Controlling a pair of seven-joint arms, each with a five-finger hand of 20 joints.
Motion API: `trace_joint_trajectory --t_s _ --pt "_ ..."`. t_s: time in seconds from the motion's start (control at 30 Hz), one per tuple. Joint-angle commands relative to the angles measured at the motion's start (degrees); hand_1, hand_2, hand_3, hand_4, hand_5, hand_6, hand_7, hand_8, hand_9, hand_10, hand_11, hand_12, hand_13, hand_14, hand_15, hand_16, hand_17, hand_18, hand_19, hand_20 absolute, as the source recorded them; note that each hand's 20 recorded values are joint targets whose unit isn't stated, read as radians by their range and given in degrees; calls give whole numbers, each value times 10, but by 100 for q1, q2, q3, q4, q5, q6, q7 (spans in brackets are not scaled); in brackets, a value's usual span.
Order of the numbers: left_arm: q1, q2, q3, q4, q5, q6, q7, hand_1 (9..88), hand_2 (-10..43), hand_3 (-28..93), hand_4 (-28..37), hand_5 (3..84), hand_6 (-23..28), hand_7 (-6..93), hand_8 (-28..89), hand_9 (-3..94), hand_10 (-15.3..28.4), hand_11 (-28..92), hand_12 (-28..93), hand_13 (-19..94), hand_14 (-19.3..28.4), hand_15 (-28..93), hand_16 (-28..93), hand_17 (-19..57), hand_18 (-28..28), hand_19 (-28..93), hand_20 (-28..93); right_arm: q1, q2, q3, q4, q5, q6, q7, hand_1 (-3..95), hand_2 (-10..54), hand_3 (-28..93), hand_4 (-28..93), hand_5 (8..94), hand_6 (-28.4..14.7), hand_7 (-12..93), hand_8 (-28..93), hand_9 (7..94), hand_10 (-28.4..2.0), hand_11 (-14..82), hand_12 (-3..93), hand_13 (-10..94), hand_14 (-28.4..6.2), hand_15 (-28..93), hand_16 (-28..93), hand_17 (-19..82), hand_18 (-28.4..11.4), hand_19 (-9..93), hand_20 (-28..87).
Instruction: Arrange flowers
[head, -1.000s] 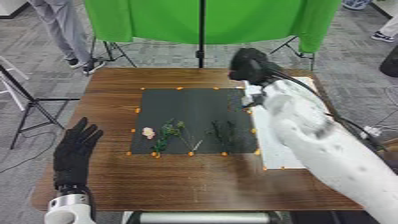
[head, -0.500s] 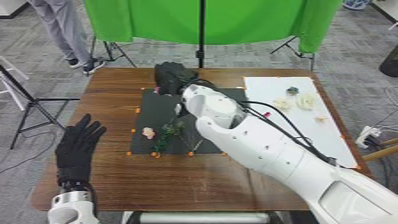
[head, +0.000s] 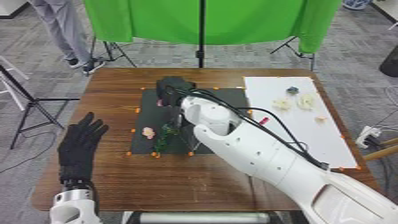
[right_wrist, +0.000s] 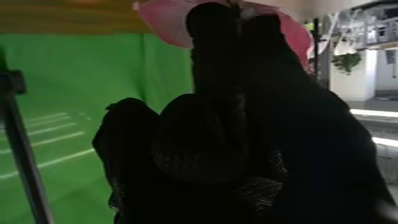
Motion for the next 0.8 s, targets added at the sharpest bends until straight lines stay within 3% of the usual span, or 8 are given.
trace_joint_trajectory --t_s 0.03,0.3,0.4,0.8 --pt "24 -48 70 126 52 -121 -72 167 28 715 -283 420 48 104 -65 419 131 183 101 321 174 294 -29 47 121 103 200 -81 4 77 -50 -81 -425 55 597 -95 565 -203 689 29 197 15 842 -84 81 425 870 -20 691 342 666 -104 932 644" --pt "35 -38 44 133 68 -212 -112 174 21 716 -283 419 48 103 -65 417 130 182 100 318 173 292 -28 43 125 106 202 -85 147 64 -278 103 -607 130 502 -95 626 -219 660 35 192 -110 809 -93 162 365 867 -24 683 344 663 -107 932 637" --pt "72 -38 10 128 86 -290 -136 175 18 719 -283 415 46 103 -65 414 128 181 101 317 174 291 -27 41 126 107 201 -48 234 40 -439 166 -785 207 487 -95 645 -228 650 35 188 -115 805 -95 178 352 867 -24 682 343 661 -109 932 636" --pt "118 -63 -24 102 92 -284 -165 182 12 716 -283 411 45 99 -63 411 126 179 102 312 173 285 -23 37 128 107 201 54 514 180 -896 364 -1080 280 447 -95 670 -235 623 35 174 -113 812 -100 227 313 872 -26 671 340 659 -111 932 625"
